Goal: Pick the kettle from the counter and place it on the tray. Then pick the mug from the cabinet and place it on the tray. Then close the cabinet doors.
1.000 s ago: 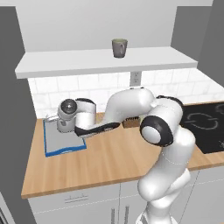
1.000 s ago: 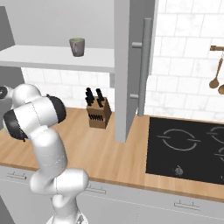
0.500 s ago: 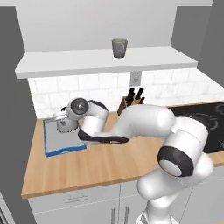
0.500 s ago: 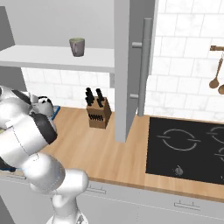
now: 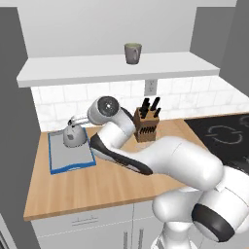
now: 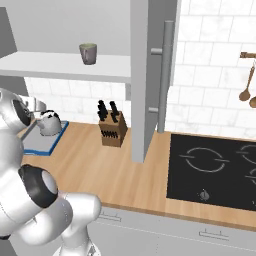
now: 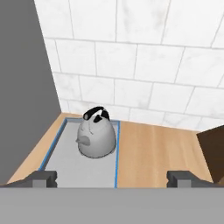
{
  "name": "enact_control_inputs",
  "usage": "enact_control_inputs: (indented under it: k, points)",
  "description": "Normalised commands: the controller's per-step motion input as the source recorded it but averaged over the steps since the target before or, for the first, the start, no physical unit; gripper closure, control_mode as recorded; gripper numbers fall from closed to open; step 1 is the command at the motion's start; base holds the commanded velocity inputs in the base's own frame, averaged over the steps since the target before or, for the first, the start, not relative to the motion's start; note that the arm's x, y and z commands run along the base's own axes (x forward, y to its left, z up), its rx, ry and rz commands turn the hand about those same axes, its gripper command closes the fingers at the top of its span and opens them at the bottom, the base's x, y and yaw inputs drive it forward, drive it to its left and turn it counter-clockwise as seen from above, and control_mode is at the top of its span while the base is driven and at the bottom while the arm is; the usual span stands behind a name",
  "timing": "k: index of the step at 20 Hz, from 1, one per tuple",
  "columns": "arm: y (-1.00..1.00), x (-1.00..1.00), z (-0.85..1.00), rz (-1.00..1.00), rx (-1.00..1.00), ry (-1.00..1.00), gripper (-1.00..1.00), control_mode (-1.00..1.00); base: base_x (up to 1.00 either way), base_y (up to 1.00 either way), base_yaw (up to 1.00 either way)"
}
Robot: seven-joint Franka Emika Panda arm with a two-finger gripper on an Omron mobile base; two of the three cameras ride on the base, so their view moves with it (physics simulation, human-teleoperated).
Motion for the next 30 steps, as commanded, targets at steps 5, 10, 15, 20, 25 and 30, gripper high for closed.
enact_control_inputs:
  k: [5, 10, 15, 20, 25, 30]
  points:
    - [-0.39, -0.36, 0.66, -0.05, 0.00, 0.00, -1.00, -1.00, 0.00, 0.00, 0.00]
    - [-0.41, -0.28, 0.66, -0.05, 0.00, 0.00, -1.00, -1.00, 0.00, 0.00, 0.00]
    - [-0.48, -0.12, 0.65, -0.08, 0.00, 0.00, -1.00, -1.00, 0.00, 0.00, 0.00]
    - [-0.50, -0.14, 0.60, -0.08, 0.00, 0.00, -1.00, -1.00, 0.00, 0.00, 0.00]
    - [-0.53, -0.03, 0.52, -0.04, 0.00, -0.01, -1.00, -1.00, 0.00, 0.00, 0.00]
    - [-0.56, 0.01, 0.43, -0.03, 0.00, -0.03, -1.00, -1.00, 0.00, 0.00, 0.00]
